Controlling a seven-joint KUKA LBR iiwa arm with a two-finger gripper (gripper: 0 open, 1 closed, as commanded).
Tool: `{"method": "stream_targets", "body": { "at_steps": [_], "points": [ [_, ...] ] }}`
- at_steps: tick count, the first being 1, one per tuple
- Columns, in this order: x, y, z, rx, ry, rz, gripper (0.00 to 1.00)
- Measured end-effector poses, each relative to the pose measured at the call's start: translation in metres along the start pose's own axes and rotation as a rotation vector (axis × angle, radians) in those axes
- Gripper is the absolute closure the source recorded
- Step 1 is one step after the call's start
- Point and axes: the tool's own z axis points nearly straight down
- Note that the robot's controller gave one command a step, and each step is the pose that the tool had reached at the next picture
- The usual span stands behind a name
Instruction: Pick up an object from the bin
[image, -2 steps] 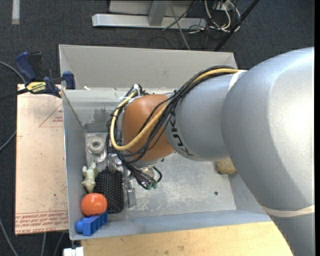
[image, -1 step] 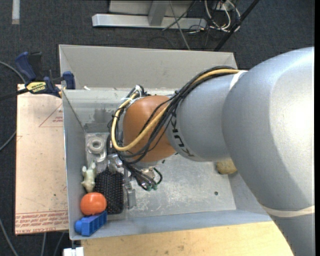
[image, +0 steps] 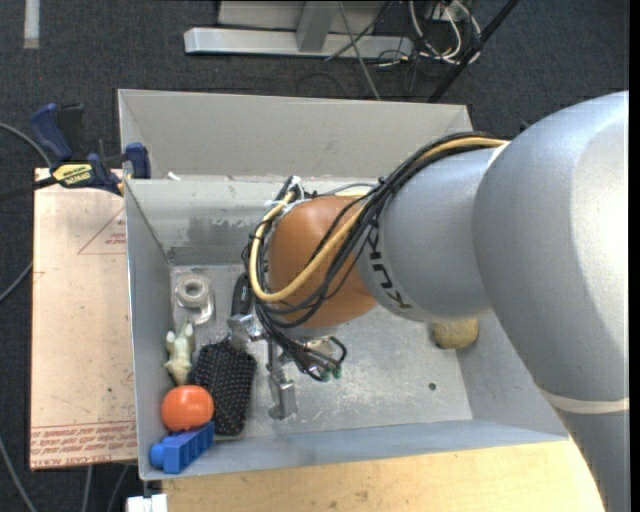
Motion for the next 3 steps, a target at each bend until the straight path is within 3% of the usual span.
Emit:
{"method": "stream_targets", "body": {
  "at_steps": [1, 2, 3],
  "points": [
    [0.019, -0.008, 0.012, 0.008, -0.032, -0.185, 0.0],
    [-0.023, 0.022, 0.017, 0.017, 0.004, -0.224, 0.0],
    [-0.039, 0.033, 0.016, 0.015, -0.003, -0.247, 1.0]
  ]
}}
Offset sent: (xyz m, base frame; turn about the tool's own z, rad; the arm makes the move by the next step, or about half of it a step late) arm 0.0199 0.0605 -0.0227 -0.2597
